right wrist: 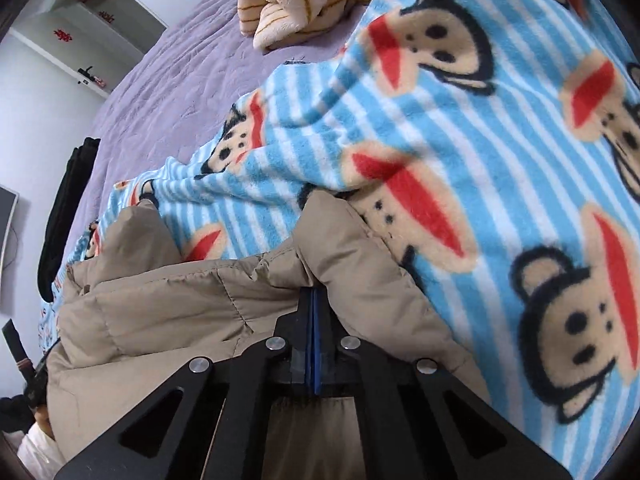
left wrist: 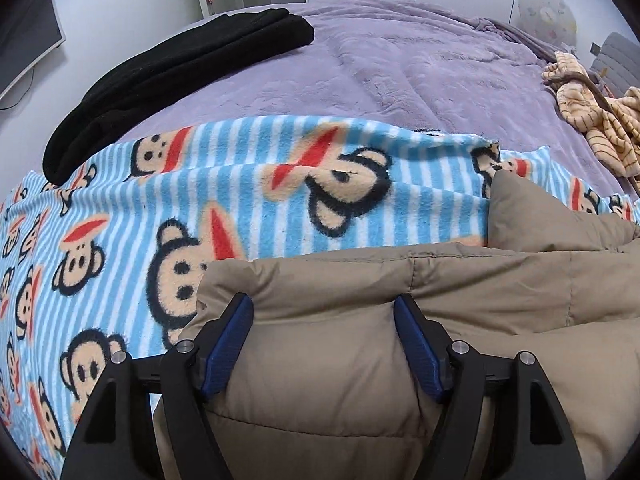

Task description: Fold large clothes

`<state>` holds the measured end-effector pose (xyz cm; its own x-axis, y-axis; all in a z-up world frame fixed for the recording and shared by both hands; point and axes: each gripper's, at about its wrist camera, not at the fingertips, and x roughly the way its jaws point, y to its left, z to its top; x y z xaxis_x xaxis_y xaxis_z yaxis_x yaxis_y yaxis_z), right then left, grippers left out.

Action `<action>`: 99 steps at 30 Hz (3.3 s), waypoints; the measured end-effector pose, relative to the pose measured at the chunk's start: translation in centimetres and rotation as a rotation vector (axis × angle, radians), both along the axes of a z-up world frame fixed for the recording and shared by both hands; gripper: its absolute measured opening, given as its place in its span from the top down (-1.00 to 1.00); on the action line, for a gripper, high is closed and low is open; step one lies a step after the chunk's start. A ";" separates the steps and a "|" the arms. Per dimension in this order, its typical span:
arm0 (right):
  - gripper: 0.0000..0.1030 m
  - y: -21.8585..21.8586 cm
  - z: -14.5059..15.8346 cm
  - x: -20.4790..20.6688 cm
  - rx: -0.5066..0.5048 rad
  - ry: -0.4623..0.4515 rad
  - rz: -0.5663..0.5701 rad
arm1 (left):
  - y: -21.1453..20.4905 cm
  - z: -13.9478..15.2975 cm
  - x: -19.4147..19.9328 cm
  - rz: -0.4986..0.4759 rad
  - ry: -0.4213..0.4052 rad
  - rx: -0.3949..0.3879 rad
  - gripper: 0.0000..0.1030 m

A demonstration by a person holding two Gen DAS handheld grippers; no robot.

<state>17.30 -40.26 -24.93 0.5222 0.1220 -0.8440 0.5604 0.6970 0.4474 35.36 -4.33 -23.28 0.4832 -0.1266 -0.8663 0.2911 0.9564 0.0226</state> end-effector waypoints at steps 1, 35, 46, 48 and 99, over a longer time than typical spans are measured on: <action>1.00 0.1 -0.1 0.3 -0.009 0.001 0.001 | 0.1 0.2 -0.1 0.005 -0.001 0.004 -0.46; -0.10 12.2 8.4 -17.2 0.133 -0.030 -0.049 | 4.9 7.4 -20.6 0.022 0.147 0.063 -0.78; -0.39 13.5 6.8 -19.6 0.201 0.002 -0.068 | 5.1 6.6 -22.1 -0.021 0.185 0.065 -1.00; -0.53 13.5 6.5 -19.8 0.215 -0.006 -0.069 | 5.3 6.4 -22.2 -0.016 0.204 0.054 -1.00; -1.00 10.9 -1.1 -14.9 0.678 -0.197 -0.233 | 11.2 -0.9 -16.1 0.300 0.417 -0.680 -1.00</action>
<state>2.39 -29.38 -26.02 0.7320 0.4506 -0.5110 0.5249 0.1053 0.8447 19.29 6.87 -24.20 0.2381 -0.6013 -0.7627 -0.1198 0.7611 -0.6375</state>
